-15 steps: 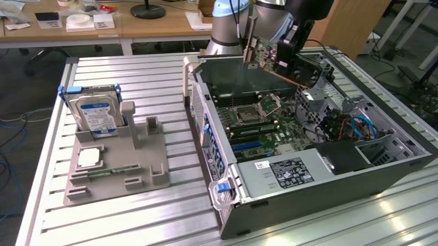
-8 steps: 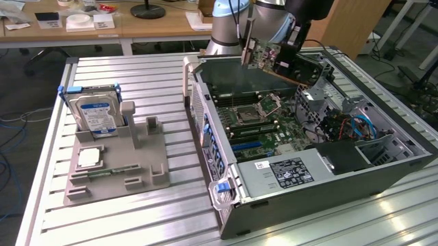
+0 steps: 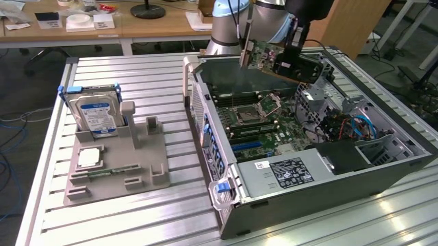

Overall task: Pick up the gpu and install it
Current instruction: 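Insert the gpu into the slot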

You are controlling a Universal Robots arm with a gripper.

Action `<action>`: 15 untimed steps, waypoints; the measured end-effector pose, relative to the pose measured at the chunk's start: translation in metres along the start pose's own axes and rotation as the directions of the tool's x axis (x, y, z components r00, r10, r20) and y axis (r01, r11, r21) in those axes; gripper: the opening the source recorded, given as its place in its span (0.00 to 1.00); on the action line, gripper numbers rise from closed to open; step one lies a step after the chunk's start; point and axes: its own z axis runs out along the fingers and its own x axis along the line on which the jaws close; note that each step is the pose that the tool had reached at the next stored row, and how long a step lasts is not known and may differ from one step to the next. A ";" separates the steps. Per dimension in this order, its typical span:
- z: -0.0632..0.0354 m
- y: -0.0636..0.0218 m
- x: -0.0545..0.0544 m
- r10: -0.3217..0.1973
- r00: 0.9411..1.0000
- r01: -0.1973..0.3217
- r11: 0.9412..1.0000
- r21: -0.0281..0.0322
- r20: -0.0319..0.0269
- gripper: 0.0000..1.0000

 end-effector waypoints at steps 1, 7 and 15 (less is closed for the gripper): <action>-0.0001 0.0000 0.000 -0.016 1.000 0.016 1.000 0.000 0.000 0.28; 0.0001 0.0000 0.000 -0.117 0.993 0.117 0.993 -0.003 0.000 0.28; 0.0002 0.0000 0.000 -0.246 0.969 0.246 0.969 -0.005 0.001 0.28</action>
